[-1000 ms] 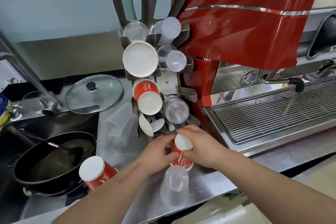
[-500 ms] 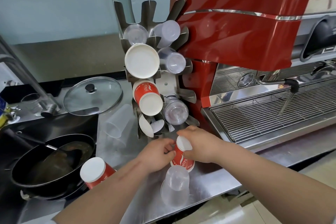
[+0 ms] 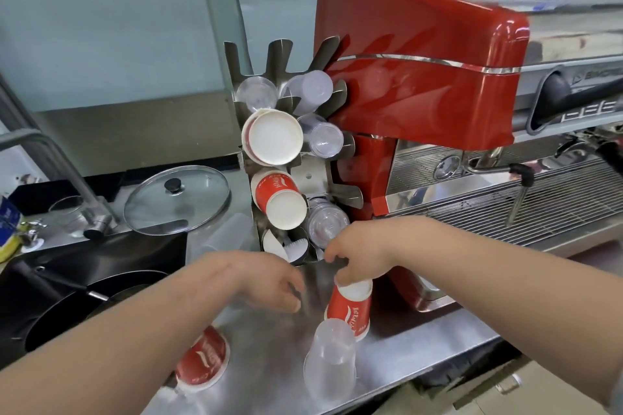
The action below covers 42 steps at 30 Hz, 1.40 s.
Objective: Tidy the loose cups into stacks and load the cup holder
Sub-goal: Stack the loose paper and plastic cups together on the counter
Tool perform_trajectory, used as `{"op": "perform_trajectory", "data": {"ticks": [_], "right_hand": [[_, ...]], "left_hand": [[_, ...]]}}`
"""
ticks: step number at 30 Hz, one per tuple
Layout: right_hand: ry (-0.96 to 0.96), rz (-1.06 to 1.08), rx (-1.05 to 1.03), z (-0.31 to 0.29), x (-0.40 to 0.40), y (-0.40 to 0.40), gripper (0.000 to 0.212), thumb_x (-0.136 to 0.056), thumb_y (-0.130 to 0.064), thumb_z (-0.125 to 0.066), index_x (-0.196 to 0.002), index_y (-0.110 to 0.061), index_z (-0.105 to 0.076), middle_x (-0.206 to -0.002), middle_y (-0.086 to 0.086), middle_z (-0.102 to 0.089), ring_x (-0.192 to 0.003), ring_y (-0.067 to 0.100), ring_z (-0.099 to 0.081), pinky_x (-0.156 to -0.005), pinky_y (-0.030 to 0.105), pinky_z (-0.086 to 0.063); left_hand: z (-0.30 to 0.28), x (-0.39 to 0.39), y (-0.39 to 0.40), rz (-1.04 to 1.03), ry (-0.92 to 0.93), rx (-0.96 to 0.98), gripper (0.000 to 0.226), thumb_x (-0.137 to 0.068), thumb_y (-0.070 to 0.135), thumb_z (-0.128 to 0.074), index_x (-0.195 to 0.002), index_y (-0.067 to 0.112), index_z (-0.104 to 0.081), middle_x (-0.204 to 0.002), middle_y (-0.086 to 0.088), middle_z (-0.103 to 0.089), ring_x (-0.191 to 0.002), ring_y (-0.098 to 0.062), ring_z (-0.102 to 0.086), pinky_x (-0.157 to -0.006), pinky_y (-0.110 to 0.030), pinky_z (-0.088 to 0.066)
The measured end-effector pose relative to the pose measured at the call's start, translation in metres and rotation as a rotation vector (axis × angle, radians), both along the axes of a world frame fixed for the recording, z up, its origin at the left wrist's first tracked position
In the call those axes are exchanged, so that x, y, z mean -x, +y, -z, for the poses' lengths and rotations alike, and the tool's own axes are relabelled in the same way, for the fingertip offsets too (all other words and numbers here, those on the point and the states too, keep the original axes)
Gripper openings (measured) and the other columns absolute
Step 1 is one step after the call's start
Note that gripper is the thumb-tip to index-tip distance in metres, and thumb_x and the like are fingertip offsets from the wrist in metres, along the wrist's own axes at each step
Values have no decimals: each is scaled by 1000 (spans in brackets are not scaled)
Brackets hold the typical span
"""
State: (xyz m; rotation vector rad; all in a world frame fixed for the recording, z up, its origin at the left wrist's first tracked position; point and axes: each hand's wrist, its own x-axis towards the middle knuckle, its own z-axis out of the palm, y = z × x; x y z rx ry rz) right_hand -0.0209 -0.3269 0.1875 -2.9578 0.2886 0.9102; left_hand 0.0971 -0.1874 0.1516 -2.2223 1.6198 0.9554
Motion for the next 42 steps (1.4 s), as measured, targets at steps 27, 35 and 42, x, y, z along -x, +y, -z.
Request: {"op": "perform_trajectory", "data": {"ticks": [27,35,42], "right_hand": [[-328,679,-549,66,-181,118,54,-93,-36,-52,-143,-22,-39,-147,8,-42,-133,27,-42,-102,28,-36],[-262,757,-480,107,-217,117,64,-92,-40,-54,-144,-8,-34,-147,14,-43,-132,30,-44,-103,29,-39],[-315,935,-526,140,-232,118,55,-97,-44,-40,-135,-5,-39,-140,19,-49,-128,35,-47,-102,36,-39]], "left_hand": [[59,-195,79,-647,33,408,42,-99,36,-47,-135,16,-55,-136,-10,-59,-126,-27,-53,-95,-25,-39],[113,-215,77,-778,215,457,33,-98,35,-46,-105,7,-63,-106,-12,-68,-101,-27,-61,-86,-33,-45],[135,-218,72,-839,306,451,37,-101,35,-36,-111,15,-65,-115,-9,-66,-108,-27,-59,-92,-33,-46]]}}
